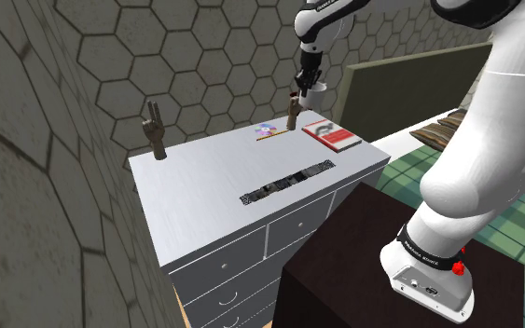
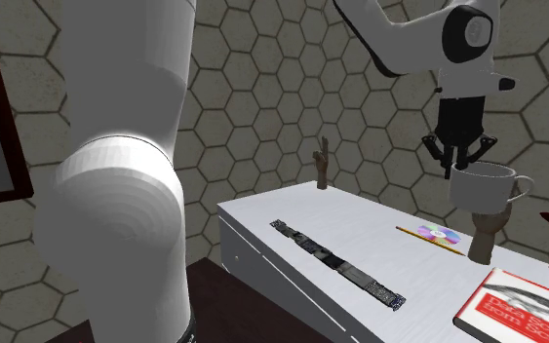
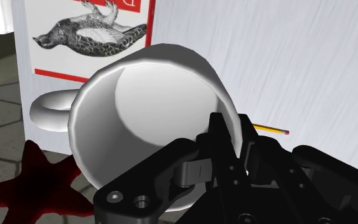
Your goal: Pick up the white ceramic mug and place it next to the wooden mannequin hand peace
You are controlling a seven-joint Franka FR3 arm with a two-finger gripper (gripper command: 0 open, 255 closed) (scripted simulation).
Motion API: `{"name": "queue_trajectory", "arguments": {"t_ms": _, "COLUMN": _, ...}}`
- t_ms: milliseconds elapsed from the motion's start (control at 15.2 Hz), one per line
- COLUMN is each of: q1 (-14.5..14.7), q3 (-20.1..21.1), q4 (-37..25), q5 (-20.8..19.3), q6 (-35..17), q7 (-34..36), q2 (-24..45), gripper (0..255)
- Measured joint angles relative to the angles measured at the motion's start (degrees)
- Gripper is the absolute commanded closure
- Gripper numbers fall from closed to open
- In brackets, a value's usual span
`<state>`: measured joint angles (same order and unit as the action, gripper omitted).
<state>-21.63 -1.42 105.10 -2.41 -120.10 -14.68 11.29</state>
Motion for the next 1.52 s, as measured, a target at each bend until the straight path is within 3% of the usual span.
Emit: {"name": "queue_trajectory", "arguments": {"t_ms": 1518, "q1": 0.0, "q3": -0.1, "q4": 7.6, "q5": -0.3, "q6": -15.6, "q7": 0.7, "q2": 8.0, "gripper": 255}}
